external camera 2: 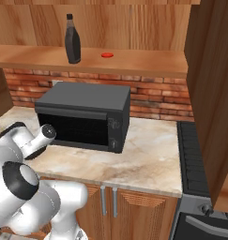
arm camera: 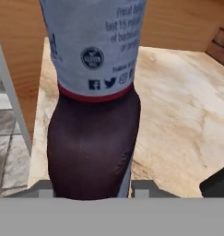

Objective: Pick the syrup bottle and condiment bottle from the counter and place them in the cabinet.

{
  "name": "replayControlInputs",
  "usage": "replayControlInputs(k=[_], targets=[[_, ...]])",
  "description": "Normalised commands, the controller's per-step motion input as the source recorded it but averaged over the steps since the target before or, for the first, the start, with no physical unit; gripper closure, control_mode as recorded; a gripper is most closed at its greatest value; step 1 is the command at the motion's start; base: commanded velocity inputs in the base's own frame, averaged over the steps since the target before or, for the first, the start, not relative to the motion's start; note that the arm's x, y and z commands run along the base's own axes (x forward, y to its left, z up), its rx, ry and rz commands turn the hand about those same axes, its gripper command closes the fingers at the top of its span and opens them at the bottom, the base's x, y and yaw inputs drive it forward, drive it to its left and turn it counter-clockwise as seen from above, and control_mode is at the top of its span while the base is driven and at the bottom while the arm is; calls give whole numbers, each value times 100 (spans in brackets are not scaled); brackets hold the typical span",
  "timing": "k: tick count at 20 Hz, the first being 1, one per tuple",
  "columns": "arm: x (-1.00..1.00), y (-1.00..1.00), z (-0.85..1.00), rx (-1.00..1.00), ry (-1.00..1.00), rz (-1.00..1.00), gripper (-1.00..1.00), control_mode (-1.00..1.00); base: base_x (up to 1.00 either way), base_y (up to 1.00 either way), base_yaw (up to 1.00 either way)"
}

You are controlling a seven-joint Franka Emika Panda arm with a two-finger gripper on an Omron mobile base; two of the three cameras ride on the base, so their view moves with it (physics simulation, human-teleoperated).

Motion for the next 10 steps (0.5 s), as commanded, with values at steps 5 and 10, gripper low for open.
replayControlInputs(k=[5, 10], targets=[[-11, -10, 63, 6, 0, -2, 100, -100, 0, 0, 0], [-16, -3, 62, 1, 1, -8, 100, -100, 0, 0, 0]])
